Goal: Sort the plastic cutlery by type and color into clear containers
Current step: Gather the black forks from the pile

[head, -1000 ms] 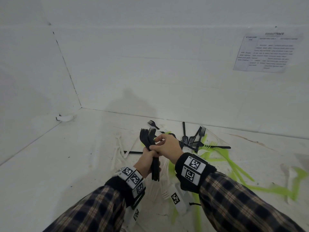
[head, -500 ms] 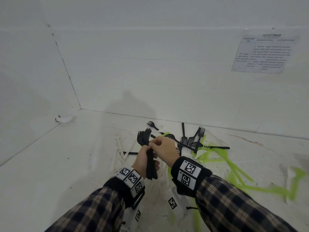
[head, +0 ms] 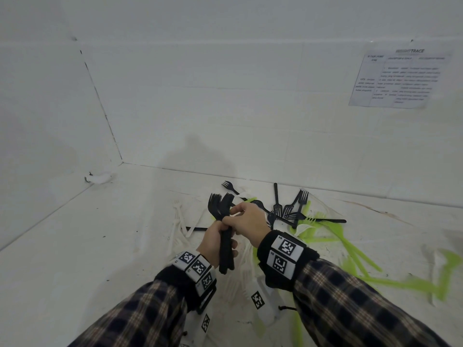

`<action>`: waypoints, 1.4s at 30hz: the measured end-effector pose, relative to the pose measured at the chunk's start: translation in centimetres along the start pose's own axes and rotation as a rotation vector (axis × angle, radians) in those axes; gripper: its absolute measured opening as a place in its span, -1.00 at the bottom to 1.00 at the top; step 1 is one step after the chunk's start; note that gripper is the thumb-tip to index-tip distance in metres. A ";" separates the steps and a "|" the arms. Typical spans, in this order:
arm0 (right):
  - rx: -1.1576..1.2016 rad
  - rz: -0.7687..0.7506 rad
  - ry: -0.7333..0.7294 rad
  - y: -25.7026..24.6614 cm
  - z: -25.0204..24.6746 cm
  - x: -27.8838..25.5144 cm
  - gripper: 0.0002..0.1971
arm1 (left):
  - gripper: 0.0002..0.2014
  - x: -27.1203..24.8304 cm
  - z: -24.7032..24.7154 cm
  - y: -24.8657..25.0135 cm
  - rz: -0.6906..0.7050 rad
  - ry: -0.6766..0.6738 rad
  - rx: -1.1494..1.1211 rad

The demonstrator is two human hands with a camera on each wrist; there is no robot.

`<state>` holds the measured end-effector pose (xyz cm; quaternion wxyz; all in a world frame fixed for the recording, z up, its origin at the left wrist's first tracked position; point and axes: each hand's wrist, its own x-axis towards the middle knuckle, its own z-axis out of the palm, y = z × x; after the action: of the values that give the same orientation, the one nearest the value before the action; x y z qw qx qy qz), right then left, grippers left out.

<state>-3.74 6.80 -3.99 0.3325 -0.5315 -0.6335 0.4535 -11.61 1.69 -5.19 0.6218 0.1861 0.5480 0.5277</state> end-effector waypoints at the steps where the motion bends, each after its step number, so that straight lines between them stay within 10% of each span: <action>1: -0.015 -0.014 0.014 -0.1 0.0 0.0 -0.79 | -0.74 0.0 0.0 0.0 -0.002 -0.002 0.005; 32: -0.094 -0.222 0.001 0.4 0.4 -0.3 -0.95 | -0.64 -0.2 0.0 -0.2 0.085 0.019 -0.044; 42: -0.190 -0.086 -0.131 0.1 0.3 0.4 -0.67 | -0.76 0.0 -1.2 0.2 0.062 0.127 -0.102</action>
<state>-4.11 7.16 -4.19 0.2579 -0.5022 -0.7160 0.4106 -12.74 1.41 -5.40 0.5780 0.1373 0.5528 0.5844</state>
